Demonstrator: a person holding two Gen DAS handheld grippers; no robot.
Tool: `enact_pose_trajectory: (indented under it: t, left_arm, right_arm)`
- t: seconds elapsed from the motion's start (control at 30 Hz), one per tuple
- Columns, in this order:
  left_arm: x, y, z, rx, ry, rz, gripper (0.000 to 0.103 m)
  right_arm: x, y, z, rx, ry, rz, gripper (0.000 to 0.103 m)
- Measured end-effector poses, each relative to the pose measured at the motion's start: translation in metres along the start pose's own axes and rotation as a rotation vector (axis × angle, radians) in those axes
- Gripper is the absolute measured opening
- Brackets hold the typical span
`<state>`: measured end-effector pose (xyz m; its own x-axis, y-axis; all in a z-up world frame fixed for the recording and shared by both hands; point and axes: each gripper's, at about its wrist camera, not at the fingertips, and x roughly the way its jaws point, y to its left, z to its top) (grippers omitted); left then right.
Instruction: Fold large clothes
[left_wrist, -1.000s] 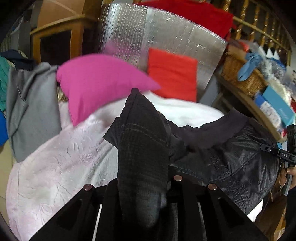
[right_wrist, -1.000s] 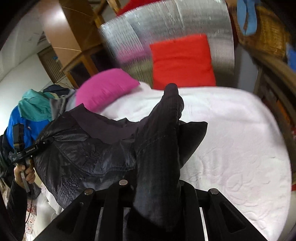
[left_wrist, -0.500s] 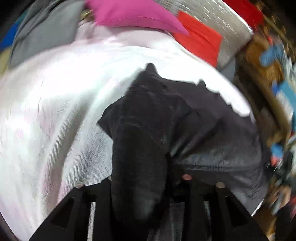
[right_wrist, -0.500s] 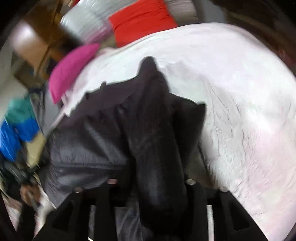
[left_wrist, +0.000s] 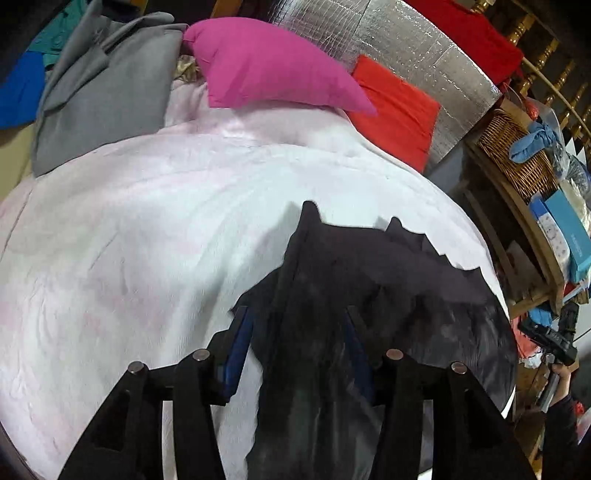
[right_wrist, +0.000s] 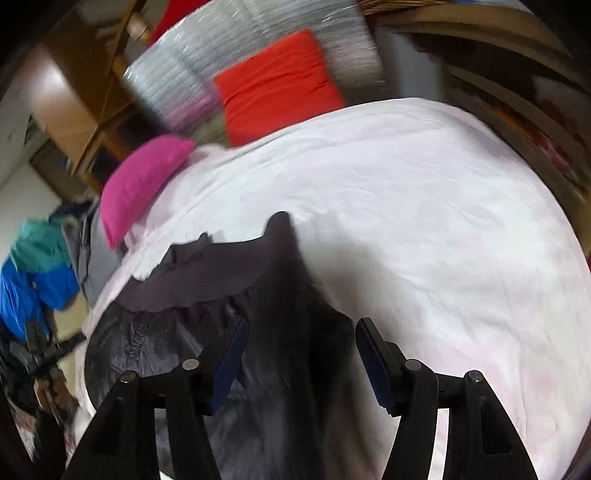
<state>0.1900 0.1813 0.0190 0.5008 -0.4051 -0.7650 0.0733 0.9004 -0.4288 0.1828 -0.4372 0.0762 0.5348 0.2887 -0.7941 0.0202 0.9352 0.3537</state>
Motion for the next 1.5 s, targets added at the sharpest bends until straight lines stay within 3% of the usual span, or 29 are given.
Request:
enact_pose_trajectory:
  t: [0.1, 0.23, 0.27, 0.3, 0.37, 0.53, 0.67, 0.77, 0.87, 0.9, 0.97, 1.0, 1.03, 1.1, 1.17, 1.23, 1.33, 1.43, 1.5]
  left_arm:
    - [0.026, -0.010, 0.013, 0.024, 0.059, 0.005, 0.053]
    - [0.059, -0.022, 0.024, 0.069, 0.123, 0.058, 0.052]
    - [0.066, -0.026, 0.026, 0.090, 0.121, 0.087, 0.047]
    - [0.069, -0.029, 0.027, 0.107, 0.116, 0.109, 0.021]
    - [0.077, -0.032, 0.029, 0.126, 0.133, 0.118, 0.013]
    - [0.062, -0.031, 0.034, 0.137, 0.034, 0.112, 0.010]
    - [0.103, -0.020, 0.026, 0.108, 0.109, 0.177, 0.010]
    - [0.105, -0.028, 0.024, 0.144, 0.102, 0.214, 0.011]
    - [0.096, -0.032, 0.027, 0.146, 0.104, 0.239, 0.019]
    - [0.090, -0.031, 0.028, 0.119, 0.100, 0.225, 0.023]
    - [0.073, -0.028, 0.031, 0.061, 0.076, 0.207, 0.029]
    - [0.057, -0.028, 0.031, 0.033, 0.041, 0.202, 0.033]
    - [0.045, -0.029, 0.031, 0.026, 0.015, 0.204, 0.038]
    - [0.018, -0.035, 0.027, 0.034, -0.049, 0.211, 0.043]
    - [-0.003, -0.047, 0.017, 0.062, -0.089, 0.209, 0.047]
    - [-0.014, -0.062, 0.003, 0.086, -0.102, 0.201, 0.055]
    - [-0.016, -0.084, -0.032, 0.113, -0.090, 0.177, 0.056]
    - [-0.001, -0.094, -0.064, 0.110, -0.075, 0.183, 0.056]
    - [0.022, -0.095, -0.082, 0.125, -0.039, 0.245, 0.056]
  right_arm:
    - [0.033, 0.010, 0.014, -0.047, 0.068, -0.038, 0.065]
    - [0.061, 0.005, 0.018, -0.017, 0.118, -0.039, 0.063]
    - [0.065, 0.005, 0.016, -0.010, 0.130, -0.030, 0.055]
    - [0.070, 0.006, 0.016, -0.016, 0.147, -0.028, 0.022]
    - [0.074, 0.019, 0.018, -0.079, 0.160, -0.053, 0.010]
    - [0.031, 0.040, 0.035, -0.182, 0.010, -0.116, 0.007]
    - [0.065, 0.008, 0.028, -0.122, 0.101, -0.174, 0.007]
    - [0.089, -0.002, 0.010, -0.079, 0.121, -0.196, 0.008]
    - [0.084, -0.002, 0.009, -0.045, 0.106, -0.213, 0.014]
    - [0.078, 0.001, 0.009, -0.048, 0.111, -0.217, 0.021]
    - [0.062, 0.007, 0.007, -0.068, 0.096, -0.256, 0.046]
    - [0.050, 0.010, 0.005, -0.074, 0.070, -0.263, 0.064]
    - [0.035, 0.012, 0.002, -0.075, 0.036, -0.269, 0.072]
    - [0.009, 0.015, 0.001, -0.058, -0.027, -0.265, 0.072]
    - [-0.014, 0.026, -0.006, -0.038, -0.077, -0.204, 0.072]
    - [-0.023, 0.046, -0.018, -0.056, -0.098, -0.149, 0.072]
    - [-0.023, 0.066, -0.043, -0.070, -0.096, -0.085, 0.073]
    - [-0.004, 0.077, -0.067, -0.086, -0.094, -0.132, 0.073]
    - [0.011, 0.072, -0.077, -0.097, -0.071, -0.204, 0.075]
